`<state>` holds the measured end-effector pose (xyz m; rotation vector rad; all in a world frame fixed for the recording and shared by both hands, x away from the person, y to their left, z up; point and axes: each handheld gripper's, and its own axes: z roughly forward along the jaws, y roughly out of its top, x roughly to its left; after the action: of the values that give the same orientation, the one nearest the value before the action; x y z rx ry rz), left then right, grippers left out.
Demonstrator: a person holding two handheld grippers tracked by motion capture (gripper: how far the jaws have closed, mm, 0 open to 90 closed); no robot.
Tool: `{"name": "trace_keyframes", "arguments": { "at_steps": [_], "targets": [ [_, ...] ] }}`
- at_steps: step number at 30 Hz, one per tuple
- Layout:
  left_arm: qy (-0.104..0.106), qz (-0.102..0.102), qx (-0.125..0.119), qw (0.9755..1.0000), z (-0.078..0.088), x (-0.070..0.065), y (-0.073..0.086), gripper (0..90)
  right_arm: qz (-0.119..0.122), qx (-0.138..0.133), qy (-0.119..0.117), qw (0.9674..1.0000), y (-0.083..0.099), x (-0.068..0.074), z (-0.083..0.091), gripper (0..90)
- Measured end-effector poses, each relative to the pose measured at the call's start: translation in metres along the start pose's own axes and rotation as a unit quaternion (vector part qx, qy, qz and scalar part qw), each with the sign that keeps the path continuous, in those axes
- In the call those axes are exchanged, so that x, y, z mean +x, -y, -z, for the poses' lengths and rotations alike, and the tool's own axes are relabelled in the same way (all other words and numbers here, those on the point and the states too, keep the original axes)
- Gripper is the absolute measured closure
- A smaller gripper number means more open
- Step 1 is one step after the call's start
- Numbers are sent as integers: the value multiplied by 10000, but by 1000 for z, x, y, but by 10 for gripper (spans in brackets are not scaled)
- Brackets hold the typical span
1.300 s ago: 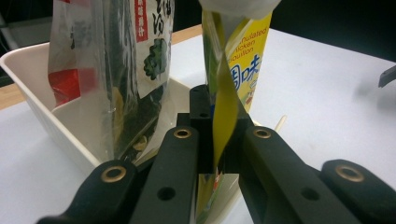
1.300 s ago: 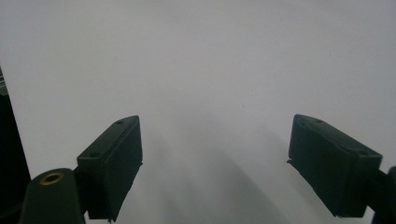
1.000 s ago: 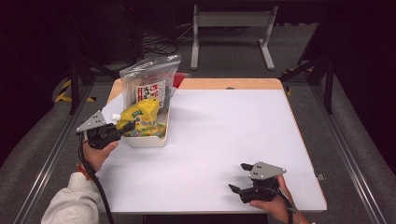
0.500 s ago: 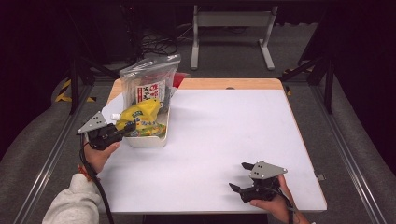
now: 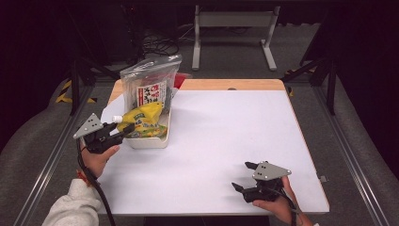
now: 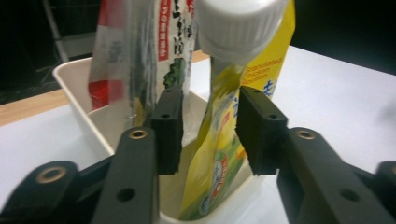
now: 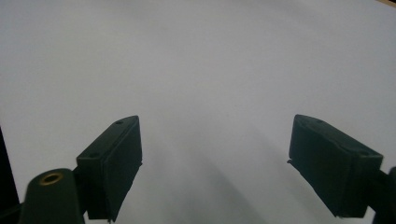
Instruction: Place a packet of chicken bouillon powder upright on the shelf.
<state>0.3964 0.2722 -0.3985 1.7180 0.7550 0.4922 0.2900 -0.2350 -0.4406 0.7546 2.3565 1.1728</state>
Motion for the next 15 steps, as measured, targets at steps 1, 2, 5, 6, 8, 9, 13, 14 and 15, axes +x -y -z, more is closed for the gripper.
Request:
{"name": "trace_keyframes", "arguments": {
  "at_steps": [1,2,5,6,8,9,13,14,15],
  "targets": [
    [-62,-10,-17,10000,1,-1,0,566,-3,-19,3,10000,-1,0,0,174],
    [-150,-20,-1,9999,4,-3,-1,549,-11,-35,10,10000,-1,0,0,174],
    [-266,-37,-61,9996,8,-6,-2,444,6,-59,9,10000,-2,-1,0,174],
    [-449,-50,-62,9990,11,-9,-4,420,12,-67,6,10000,-3,-2,-1,174],
    [-583,-23,-48,9983,13,-12,-4,374,13,-75,-13,10000,-4,-2,-2,174],
    [-595,-60,5,9982,14,-14,-4,349,17,-79,-16,10000,-5,-2,-2,174],
    [-687,-97,-8,9976,16,-18,-5,278,35,-98,-21,9999,-6,-3,-3,174],
    [-732,-79,-11,9973,17,-19,-5,278,42,-115,-20,9999,-7,-4,-3,174],
    [-741,-72,-18,9972,19,-20,-5,256,45,-121,-15,9999,-8,-4,-3,174]
  ]
}}
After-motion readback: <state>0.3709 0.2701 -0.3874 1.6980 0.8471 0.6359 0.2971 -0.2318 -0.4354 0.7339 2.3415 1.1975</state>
